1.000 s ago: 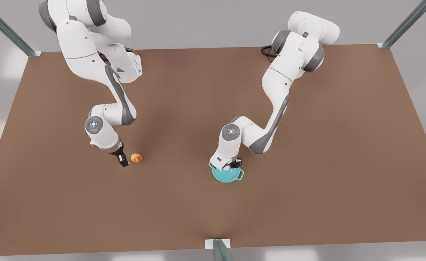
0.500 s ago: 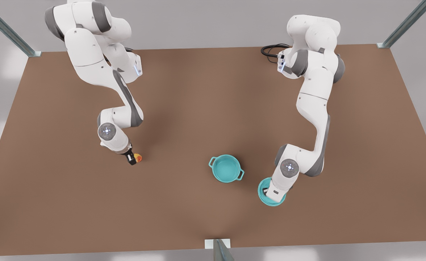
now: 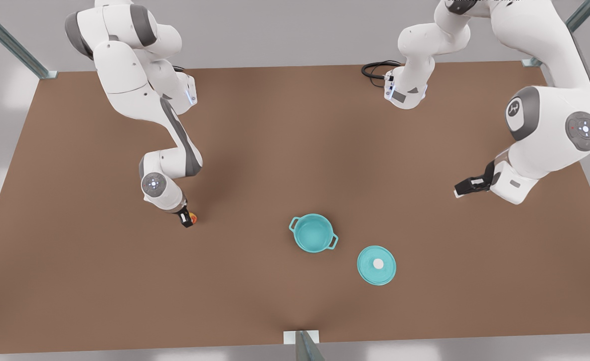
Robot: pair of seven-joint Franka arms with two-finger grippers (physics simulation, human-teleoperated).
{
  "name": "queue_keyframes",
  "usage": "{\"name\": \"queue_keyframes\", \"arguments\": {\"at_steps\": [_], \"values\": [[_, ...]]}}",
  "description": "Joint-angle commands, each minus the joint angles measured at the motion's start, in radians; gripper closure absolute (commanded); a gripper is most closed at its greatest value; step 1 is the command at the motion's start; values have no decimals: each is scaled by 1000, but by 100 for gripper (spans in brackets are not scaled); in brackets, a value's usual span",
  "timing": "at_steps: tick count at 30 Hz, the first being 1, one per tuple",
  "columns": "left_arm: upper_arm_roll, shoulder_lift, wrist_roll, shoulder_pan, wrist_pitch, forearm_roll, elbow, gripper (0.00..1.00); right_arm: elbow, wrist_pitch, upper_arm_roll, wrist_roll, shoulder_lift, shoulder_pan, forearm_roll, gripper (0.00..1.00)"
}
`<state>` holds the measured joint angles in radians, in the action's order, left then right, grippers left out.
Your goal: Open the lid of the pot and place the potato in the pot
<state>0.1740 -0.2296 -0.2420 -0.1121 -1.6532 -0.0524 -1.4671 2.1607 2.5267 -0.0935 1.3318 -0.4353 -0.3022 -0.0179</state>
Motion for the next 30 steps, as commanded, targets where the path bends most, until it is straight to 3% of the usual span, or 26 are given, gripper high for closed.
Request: {"name": "queue_keyframes", "arguments": {"at_steps": [1, 30], "values": [[-2, -10, 299, -57, 49, -12, 4, 0, -1, -6, 0, 38, 1, 0, -2, 0], [5, -37, 267, 2, 12, 40, 2, 0, -76, 7, -5, 81, -91, -26, 1, 0]]}}
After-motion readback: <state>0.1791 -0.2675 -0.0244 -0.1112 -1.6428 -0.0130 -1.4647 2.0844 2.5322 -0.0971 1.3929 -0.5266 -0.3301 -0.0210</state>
